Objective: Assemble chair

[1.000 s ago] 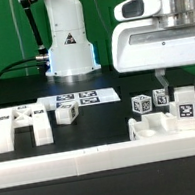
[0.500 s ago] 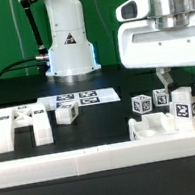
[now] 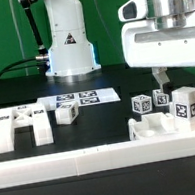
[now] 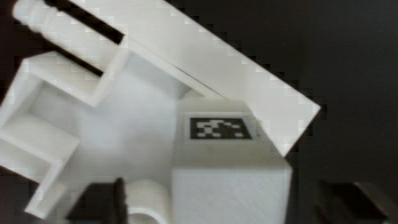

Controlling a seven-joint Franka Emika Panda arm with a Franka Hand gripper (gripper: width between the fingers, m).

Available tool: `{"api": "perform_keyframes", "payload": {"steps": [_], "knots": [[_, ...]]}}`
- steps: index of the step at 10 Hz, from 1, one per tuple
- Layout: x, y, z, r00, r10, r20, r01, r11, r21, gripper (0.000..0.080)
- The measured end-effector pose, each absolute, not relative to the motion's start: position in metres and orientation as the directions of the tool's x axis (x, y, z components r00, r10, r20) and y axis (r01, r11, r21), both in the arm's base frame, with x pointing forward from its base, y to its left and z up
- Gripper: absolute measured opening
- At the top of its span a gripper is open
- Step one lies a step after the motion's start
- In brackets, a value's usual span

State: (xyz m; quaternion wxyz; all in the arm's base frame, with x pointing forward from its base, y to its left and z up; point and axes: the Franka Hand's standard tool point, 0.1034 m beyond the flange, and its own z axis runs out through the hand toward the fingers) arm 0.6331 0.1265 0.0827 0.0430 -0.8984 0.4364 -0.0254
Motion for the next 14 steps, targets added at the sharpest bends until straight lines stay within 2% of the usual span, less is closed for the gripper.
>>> {"api": "perform_keyframes", "payload": {"steps": [1,2,6,9,14], "knots": [[0.6333,0.1273,0.0831,0.691,-0.723,0.020,-0.718,-0.689,-0.096,0.0603],[0.6330,0.1289,0.0830,0.767,-0.641,0.035,-0.636,-0.766,-0.089,0.0641],[0.6345,0.1263,0.0819,0.964,-0.254,0.078,-0.249,-0.966,-0.068,0.0648],[0.6333,0.1291,0.0793,0.996,0.011,0.091,0.015,-0.999,-0.044,0.0648],[0.6339,0.1269,0.0796,0.961,0.260,0.096,0.261,-0.965,0.001,0.0648]]}}
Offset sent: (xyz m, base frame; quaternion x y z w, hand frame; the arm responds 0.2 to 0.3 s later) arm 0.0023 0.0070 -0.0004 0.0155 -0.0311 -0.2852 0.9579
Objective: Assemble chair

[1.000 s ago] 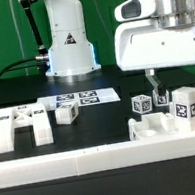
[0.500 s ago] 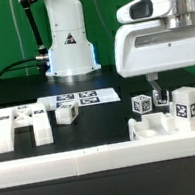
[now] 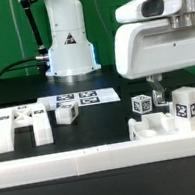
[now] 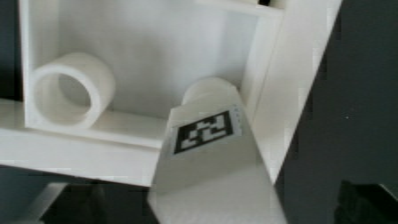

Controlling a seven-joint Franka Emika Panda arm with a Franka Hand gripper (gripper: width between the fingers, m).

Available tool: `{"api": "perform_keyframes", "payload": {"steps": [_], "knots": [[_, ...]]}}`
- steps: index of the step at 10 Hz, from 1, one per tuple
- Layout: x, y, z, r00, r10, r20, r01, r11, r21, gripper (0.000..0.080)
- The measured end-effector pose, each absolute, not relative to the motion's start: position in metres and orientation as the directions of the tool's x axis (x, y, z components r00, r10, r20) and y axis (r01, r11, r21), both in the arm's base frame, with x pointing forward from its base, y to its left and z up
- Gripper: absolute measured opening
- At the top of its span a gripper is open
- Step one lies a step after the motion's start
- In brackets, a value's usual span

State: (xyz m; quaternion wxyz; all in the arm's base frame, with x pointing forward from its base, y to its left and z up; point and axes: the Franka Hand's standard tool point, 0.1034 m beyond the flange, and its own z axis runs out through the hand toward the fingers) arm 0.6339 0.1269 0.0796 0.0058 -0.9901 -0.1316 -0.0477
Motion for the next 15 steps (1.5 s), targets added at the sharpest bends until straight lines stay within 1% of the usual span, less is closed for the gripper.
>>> {"api": "perform_keyframes", "payload": {"steps": [1,2,3,4,5,6,8,10,12,13,15], "knots": [[0.6339,0.1269,0.0796,0.961,0.259,0.096,0.260,-0.966,0.001,0.0523],[0.6339,0.1267,0.0795,0.963,0.252,0.096,0.253,-0.967,0.000,0.0523],[0.6339,0.1267,0.0795,0.968,0.231,0.096,0.232,-0.973,-0.002,0.0383],[0.6339,0.1266,0.0795,0.968,0.231,0.096,0.232,-0.973,-0.002,0.0286],[0.6339,0.1269,0.0795,0.974,0.203,0.096,0.204,-0.979,-0.006,0.0286],[0.6339,0.1267,0.0796,0.991,0.097,0.095,0.100,-0.995,-0.019,0.0288],[0.6341,0.1260,0.0796,0.995,-0.045,0.092,-0.042,-0.999,-0.033,0.0288],[0.6343,0.1254,0.0797,0.959,-0.273,0.083,-0.269,-0.962,-0.055,0.0288],[0.6344,0.1243,0.0796,0.891,-0.448,0.067,-0.444,-0.893,-0.077,0.0290],[0.6338,0.1252,0.0793,0.830,-0.555,0.051,-0.549,-0.831,-0.090,0.0290],[0.6327,0.1279,0.0794,0.665,-0.746,0.026,-0.741,-0.664,-0.097,0.0290]]}}
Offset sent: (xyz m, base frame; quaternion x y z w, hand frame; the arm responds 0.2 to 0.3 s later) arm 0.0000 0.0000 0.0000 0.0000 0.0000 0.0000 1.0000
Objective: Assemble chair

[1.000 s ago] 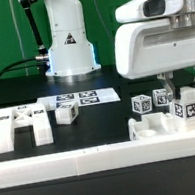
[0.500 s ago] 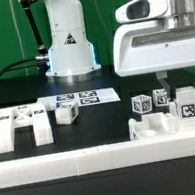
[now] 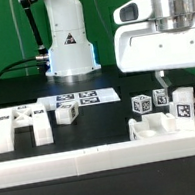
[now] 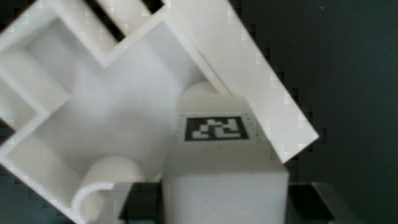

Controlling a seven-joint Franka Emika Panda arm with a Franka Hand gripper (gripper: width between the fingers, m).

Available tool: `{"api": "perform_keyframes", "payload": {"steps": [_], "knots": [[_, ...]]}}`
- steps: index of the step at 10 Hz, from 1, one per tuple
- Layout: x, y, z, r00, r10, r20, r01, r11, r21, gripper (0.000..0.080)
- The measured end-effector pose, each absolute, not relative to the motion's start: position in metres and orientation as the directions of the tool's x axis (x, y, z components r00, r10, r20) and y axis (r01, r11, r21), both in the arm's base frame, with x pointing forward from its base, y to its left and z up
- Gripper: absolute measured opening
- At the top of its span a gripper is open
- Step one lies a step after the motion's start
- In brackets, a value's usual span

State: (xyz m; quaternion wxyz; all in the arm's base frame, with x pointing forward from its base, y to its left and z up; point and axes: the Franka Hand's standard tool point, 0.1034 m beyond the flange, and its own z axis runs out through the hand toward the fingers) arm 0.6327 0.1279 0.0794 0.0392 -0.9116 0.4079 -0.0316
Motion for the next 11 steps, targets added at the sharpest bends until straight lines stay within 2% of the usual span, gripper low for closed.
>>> {"api": "perform_keyframes", "payload": {"steps": [4,5,7,8,9,10,11], "knots": [[0.6332,0.1278,0.0793,0.392,-0.920,-0.020,-0.915,-0.388,-0.107,0.0290],[0.6332,0.1282,0.0794,0.357,-0.934,-0.023,-0.930,-0.353,-0.107,0.0290],[0.6331,0.1282,0.0793,0.382,-0.924,-0.020,-0.920,-0.378,-0.107,0.0290],[0.6331,0.1288,0.0796,0.409,-0.912,-0.017,-0.908,-0.405,-0.107,0.0469],[0.6331,0.1302,0.0801,0.446,-0.895,-0.012,-0.890,-0.442,-0.109,0.0590],[0.6324,0.1321,0.0797,0.526,-0.850,-0.002,-0.845,-0.523,-0.110,0.0590],[0.6318,0.1340,0.0795,0.617,-0.787,0.009,-0.782,-0.614,-0.109,0.0637]]}}
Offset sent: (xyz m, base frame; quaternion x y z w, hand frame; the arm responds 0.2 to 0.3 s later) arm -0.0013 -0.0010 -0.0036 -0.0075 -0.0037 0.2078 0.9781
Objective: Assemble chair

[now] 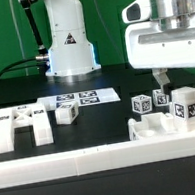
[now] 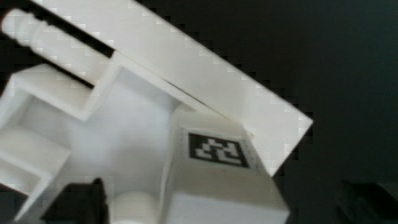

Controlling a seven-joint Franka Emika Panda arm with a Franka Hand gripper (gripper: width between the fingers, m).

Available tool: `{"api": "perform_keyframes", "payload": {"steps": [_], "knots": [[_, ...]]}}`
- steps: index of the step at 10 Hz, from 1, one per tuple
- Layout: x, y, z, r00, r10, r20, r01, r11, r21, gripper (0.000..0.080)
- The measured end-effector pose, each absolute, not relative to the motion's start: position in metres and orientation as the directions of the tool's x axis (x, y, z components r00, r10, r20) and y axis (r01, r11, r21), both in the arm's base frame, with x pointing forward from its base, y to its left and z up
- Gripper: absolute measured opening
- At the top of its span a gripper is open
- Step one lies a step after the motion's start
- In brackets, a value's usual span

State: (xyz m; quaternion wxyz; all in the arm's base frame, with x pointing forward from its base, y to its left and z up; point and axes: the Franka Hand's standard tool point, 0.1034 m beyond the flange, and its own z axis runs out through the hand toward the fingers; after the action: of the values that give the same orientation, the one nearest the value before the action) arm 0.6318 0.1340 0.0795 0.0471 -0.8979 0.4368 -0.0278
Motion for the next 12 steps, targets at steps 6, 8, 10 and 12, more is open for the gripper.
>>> {"api": "perform_keyframes", "payload": {"steps": [6,8,10,12], "knots": [[0.6325,0.1344,0.0797,0.961,-0.267,0.075,-0.260,-0.962,-0.082,0.0649],[0.6328,0.1318,0.0789,0.989,-0.116,0.086,-0.111,-0.992,-0.063,0.0649],[0.6329,0.1302,0.0785,0.995,0.020,0.094,0.024,-0.999,-0.048,0.0649],[0.6335,0.1268,0.0785,0.984,0.146,0.098,0.149,-0.989,-0.025,0.0649]]}}
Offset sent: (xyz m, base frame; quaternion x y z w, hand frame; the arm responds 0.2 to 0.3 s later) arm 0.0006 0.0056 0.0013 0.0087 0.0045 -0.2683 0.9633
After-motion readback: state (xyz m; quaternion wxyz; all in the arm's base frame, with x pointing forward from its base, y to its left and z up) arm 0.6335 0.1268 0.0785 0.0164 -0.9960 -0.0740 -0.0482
